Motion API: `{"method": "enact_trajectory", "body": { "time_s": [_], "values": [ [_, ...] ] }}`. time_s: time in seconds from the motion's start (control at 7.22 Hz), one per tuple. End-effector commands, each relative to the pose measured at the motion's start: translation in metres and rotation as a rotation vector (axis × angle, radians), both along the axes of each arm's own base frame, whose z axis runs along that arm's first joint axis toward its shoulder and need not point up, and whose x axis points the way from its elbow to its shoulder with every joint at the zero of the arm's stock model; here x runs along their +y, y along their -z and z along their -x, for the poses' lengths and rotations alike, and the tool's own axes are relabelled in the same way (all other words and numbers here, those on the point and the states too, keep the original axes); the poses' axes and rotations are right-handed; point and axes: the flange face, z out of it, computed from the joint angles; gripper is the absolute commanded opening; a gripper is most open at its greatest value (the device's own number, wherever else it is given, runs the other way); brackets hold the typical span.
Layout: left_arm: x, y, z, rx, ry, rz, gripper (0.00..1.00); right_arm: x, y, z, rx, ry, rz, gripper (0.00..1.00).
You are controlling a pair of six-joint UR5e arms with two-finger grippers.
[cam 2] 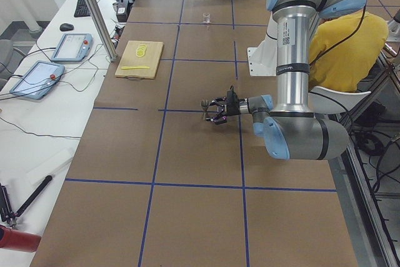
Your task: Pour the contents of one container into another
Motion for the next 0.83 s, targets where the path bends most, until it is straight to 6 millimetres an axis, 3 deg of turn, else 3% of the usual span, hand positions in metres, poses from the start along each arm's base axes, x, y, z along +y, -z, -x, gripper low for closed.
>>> {"method": "enact_trajectory", "body": {
  "time_s": [0.0,0.14,0.69],
  "values": [
    [-0.0003,-0.0032,0.0004,-0.020,-0.002,-0.004,0.91,0.0004,0.0006,-0.0003,0.000,-0.001,-0.002,1.00],
    [-0.0003,0.0034,0.0002,-0.058,-0.014,-0.019,0.83,0.0004,0.0006,-0.0003,0.000,0.000,-0.003,1.00],
    [-0.0003,0.0033,-0.0016,-0.090,-0.022,-0.029,0.84,-0.0001,-0.0003,-0.0003,0.000,-0.003,0.004,1.00]
  ]
}}
